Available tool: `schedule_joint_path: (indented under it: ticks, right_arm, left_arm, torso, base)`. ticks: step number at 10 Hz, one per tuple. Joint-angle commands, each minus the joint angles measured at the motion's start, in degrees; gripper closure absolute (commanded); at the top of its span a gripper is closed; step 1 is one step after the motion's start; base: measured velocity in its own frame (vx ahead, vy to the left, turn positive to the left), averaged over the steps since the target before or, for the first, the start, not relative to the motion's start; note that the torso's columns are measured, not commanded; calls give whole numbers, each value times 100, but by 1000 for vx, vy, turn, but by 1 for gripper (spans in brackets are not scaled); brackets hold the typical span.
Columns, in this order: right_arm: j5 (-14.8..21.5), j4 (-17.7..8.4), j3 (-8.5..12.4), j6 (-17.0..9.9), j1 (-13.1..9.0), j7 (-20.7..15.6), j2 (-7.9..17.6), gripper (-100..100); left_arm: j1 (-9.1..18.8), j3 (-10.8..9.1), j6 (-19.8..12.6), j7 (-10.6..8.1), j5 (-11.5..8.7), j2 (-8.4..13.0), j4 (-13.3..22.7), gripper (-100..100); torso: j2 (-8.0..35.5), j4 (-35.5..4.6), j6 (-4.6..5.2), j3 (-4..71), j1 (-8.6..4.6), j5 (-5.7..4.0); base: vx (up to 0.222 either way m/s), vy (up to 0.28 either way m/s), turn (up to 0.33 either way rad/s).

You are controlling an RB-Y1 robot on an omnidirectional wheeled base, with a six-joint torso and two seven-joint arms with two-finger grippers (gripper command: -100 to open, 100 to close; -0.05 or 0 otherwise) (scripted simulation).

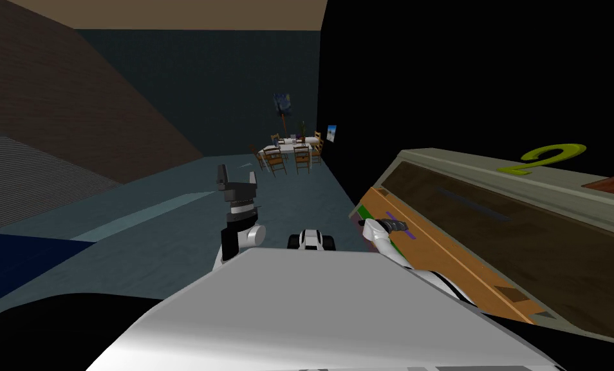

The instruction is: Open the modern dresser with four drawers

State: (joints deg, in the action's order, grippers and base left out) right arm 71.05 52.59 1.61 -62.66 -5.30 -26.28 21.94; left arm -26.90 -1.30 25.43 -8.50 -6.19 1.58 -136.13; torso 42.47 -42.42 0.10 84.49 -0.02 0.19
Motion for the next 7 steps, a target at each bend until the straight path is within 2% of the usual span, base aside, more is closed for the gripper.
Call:
schedule_joint_path:
  ticks: [1, 2, 3, 5, 7]
  right_arm:
    - [18, 70, 13, -87, -38, -64, -61, 100]
    - [25, 97, 18, -122, -54, -90, -86, 100]
    - [-78, 74, 71, -21, -182, -280, 4, -100]
    - [-185, 110, 138, 42, -307, -496, 80, -100]
    - [-293, 147, 205, 106, -431, -711, 155, -100]
  left_arm:
    - [0, 0, 0, 0, 0, -1, 0, 0]
    - [0, 1, 0, 0, 0, -1, 0, 0]
    - [1, 1, 0, 0, 0, -1, 0, 0]
    - [0, -1, 0, 0, 0, 1, 0, 0]
    - [0, -1, 0, 0, 0, 1, 1, 0]
  torso:
    - [-2, 3, -8, -2, 17, -9]
    - [-5, 5, -10, -3, 35, -10]
    - [3, 3, -5, -6, 27, -8]
    - [-13, 7, 1, 6, -38, -17]
    - [-13, 8, -4, 7, -2, -12]
  base:
    - [-33, 206, -7]
    - [-68, 209, 2]
    - [-59, 123, -26]
    - [-34, 14, -34]
    - [-36, 4, -28]
